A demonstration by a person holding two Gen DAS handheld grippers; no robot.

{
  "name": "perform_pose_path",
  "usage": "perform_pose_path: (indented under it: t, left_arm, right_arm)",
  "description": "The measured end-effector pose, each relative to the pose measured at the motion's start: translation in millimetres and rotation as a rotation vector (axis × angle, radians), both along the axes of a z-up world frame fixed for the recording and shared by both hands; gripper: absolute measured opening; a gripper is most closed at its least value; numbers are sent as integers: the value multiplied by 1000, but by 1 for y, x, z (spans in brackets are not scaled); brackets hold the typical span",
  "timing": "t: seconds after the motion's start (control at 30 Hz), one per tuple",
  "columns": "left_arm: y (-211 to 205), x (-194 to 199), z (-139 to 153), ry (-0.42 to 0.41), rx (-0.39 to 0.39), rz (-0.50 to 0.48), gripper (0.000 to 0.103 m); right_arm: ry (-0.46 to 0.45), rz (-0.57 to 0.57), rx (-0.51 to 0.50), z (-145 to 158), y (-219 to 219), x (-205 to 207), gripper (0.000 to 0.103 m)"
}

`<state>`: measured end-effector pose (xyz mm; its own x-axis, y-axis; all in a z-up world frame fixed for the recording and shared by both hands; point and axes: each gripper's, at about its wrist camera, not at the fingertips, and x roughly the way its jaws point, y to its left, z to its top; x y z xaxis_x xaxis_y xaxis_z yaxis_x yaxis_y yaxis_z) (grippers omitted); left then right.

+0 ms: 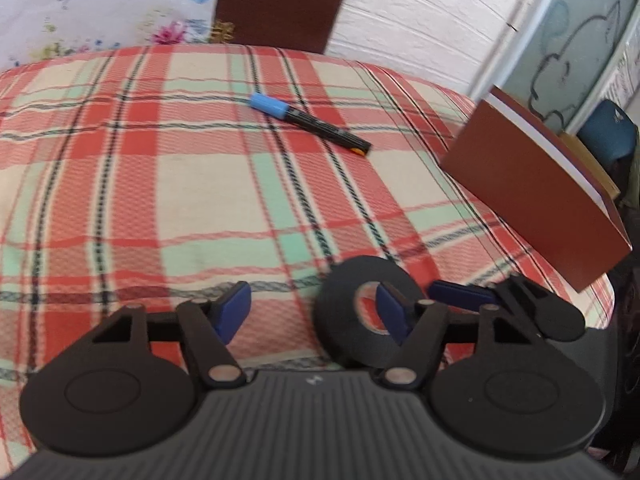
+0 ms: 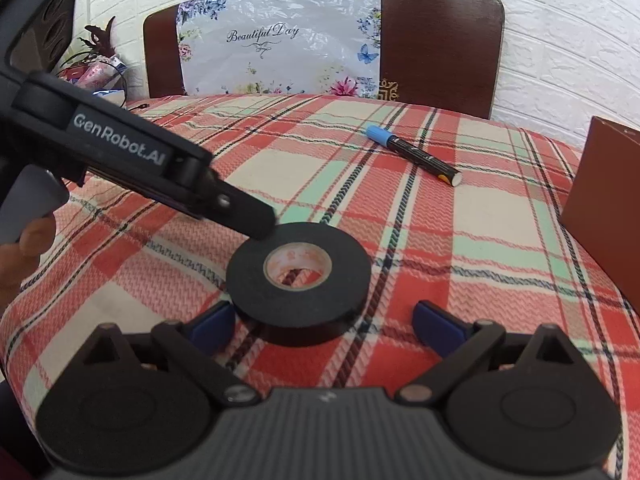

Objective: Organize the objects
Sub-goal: 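Grasp the black tape roll with the right tool, then carry the black tape roll into the brown box and release it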

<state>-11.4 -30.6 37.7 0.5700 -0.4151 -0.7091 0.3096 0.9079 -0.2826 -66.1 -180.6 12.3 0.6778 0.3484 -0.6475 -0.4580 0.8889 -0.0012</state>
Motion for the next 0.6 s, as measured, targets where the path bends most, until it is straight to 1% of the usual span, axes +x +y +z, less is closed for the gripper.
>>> perform_pose_path:
  t: [0.03,0.07,0.1,0.13,0.17,0.2,0.23,0.3,0.37,0.43,0.5,0.6]
  left_arm:
    - [-4,1,-2,11,13,-11,62]
    - [-9,3,-5,26,29,-22,54]
    - [-13,2,-8,27,43,-29,52]
    - [-15,1,-8,12,56,-36,49]
    - [-18,1,-8,11,56,-48,40]
    - [-20,2,-8,19,53,-46,37]
    - [-22,3,-7,25,60,-37,37]
    - [-27,5,-1,22,77,-28,33]
    - [-37,5,11,-15,91,-35,33]
    - [-53,6,27,-69,98,-63,32]
    - [-75,8,46,-134,107,-99,33]
    - [-112,16,75,-227,90,-157,33]
  right_arm:
    - [-3,10,0,0,3,1,95]
    - [-6,20,0,0,4,1,91]
    - [-10,30,1,0,6,1,89]
    - [-13,44,1,0,8,2,82]
    - [-21,47,-4,0,10,1,81]
    - [-26,48,-8,-1,11,1,81]
    - [-29,47,-4,-1,11,0,81]
    - [-27,35,19,0,7,1,81]
    - [-36,-1,46,3,0,1,80]
    - [-64,-42,71,10,-13,2,80]
    - [-131,-88,78,24,-29,1,80]
    - [-246,-182,69,50,-58,2,80]
